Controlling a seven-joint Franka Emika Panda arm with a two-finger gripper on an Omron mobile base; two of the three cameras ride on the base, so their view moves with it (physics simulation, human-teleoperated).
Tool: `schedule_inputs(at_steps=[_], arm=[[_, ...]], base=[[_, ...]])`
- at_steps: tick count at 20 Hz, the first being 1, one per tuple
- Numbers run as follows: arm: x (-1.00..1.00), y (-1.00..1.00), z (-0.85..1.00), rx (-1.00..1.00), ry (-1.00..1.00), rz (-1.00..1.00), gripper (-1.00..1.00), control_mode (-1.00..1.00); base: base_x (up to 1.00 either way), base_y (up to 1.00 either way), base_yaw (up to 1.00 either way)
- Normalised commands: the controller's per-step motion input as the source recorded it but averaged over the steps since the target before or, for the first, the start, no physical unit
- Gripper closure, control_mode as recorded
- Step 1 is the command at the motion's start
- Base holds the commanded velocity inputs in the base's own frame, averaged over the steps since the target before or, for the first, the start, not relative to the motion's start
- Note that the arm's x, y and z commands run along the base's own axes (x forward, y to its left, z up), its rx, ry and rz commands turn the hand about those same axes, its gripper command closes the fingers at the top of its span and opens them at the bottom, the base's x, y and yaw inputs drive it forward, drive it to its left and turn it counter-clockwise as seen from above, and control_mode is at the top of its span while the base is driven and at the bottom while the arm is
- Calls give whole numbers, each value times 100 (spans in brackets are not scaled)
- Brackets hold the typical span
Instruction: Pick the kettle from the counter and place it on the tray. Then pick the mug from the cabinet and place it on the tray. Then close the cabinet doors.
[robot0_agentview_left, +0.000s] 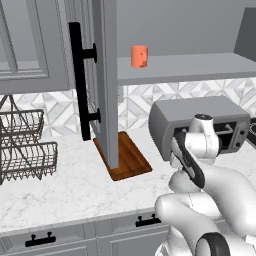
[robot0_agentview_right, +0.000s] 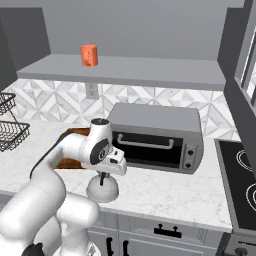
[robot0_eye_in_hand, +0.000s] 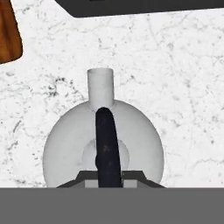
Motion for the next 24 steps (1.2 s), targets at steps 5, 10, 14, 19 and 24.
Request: schedule_inputs(at_steps=[5, 10, 14, 19, 24], arm=[[-34, 64, 60, 0, -1, 10, 100, -100], [-1, 90, 43, 0, -1, 9, 100, -100], [8, 86, 25, 0, -9, 4, 100, -100], [42, 68, 22, 0, -3, 1, 100, -100], [63, 34, 9, 0, -4, 0, 100, -100]], base=[[0, 0, 0], [0, 0, 0], [0, 0, 0], [0, 0, 0], [0, 0, 0]])
